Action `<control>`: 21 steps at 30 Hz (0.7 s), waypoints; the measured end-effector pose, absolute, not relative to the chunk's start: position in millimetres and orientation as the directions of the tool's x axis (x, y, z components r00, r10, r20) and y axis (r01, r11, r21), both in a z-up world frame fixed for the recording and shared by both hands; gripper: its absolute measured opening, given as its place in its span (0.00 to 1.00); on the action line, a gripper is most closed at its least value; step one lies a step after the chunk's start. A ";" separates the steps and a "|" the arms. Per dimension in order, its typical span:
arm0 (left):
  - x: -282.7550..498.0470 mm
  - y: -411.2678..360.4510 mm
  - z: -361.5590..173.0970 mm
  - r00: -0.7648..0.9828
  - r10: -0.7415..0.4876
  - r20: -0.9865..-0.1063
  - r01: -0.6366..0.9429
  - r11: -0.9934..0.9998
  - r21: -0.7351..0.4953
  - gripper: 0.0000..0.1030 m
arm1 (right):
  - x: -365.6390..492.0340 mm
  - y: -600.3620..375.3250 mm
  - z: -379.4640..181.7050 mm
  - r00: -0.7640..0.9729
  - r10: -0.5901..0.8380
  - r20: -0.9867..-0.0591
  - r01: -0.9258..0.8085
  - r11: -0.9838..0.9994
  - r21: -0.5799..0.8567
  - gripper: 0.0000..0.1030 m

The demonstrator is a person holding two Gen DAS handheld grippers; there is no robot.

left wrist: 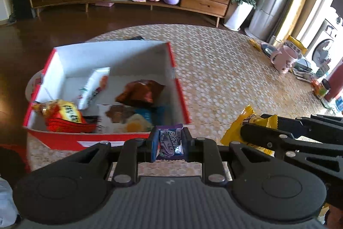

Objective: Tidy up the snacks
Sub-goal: 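Carry the purple candy with the left tool while the right tool carries the yellow snack into the box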

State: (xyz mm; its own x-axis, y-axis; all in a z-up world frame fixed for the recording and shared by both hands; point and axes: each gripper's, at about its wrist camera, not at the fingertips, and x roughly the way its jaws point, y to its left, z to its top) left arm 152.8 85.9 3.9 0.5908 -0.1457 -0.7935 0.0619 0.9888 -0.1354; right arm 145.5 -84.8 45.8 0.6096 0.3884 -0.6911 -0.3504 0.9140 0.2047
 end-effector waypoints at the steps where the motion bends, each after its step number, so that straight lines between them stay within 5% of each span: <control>1: 152.4 91.6 4.3 0.592 -0.142 -0.793 0.056 0.989 -0.134 0.21 | 146.1 -78.2 46.5 0.607 0.392 -0.691 -0.358 0.911 0.203 0.25; 21: 190.5 194.1 2.5 0.606 -0.009 -0.796 -0.082 0.994 -0.074 0.21 | 189.9 12.7 25.7 0.578 0.388 -0.718 -0.394 0.903 0.171 0.26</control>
